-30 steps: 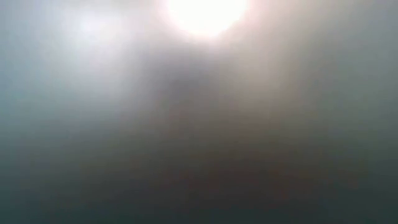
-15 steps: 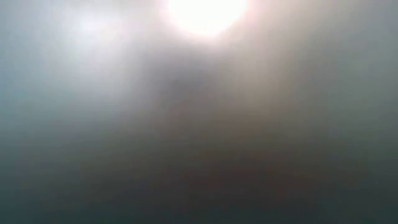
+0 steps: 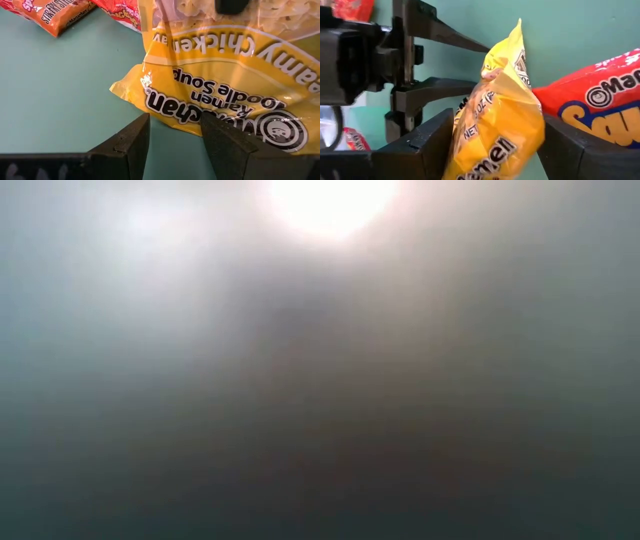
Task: Sort Maruchan noodles
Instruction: Put the yellow noodle pack into the orange bin
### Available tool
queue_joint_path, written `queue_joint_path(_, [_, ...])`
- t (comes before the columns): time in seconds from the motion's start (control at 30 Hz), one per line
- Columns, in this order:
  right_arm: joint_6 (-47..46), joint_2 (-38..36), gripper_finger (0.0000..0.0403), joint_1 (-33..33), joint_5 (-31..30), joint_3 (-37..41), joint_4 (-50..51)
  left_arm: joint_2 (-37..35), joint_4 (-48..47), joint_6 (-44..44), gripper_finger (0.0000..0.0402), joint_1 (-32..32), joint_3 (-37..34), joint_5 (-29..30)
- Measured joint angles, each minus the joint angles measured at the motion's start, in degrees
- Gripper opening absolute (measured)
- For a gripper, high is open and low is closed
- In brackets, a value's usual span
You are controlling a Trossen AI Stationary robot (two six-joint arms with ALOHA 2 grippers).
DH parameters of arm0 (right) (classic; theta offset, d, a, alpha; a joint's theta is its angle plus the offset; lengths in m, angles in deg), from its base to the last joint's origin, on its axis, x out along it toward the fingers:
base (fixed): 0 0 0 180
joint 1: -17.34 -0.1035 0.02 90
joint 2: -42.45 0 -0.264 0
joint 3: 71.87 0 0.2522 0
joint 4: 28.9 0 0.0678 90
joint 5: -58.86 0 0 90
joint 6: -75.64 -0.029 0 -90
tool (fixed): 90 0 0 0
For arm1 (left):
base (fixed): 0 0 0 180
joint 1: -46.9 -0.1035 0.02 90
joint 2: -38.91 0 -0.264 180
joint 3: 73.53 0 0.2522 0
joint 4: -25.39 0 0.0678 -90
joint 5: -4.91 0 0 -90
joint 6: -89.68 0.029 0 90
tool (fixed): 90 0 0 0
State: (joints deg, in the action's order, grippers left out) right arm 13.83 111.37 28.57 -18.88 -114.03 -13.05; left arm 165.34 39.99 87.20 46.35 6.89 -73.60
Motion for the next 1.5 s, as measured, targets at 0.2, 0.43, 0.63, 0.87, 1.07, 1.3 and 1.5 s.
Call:
queue_joint_path(0.2, [-0.16,2.38,0.0219,-1.93,-0.77,-2.16,0.31,0.00,-0.11,-2.79,0.0161,0.00,-0.04,-0.04])
queue_joint_path(0.43, [0.20,3.33,0.0174,-2.46,-0.64,-3.09,1.46,-1.06,-1.03,-6.59,0.0161,0.00,-0.17,-3.28])
queue_joint_path(0.63, [1.46,2.87,0.0143,-2.57,0.13,-3.15,3.21,-5.02,-2.93,-7.30,0.0161,-0.02,-0.92,-6.51])
queue_joint_path(0.87, [2.93,2.33,0.0139,-2.53,1.74,-3.13,3.76,-11.51,-3.33,-7.55,0.0161,-0.98,-6.09,-6.32])
queue_joint_path(1.07, [6.79,-0.52,0.0138,-2.51,7.17,-3.13,3.70,-16.13,-1.93,-12.04,0.0161,-3.19,-13.75,-3.64])
queue_joint_path(1.3, [9.91,-5.44,0.0137,-2.51,18.30,-3.13,3.68,-19.57,8.90,-15.75,0.0161,-5.04,-22.33,-1.43])
queue_joint_path(1.5, [7.64,-10.32,0.0137,-3.71,28.43,-3.13,5.18,-19.74,15.42,-16.66,0.0161,-5.70,-25.68,-1.38])
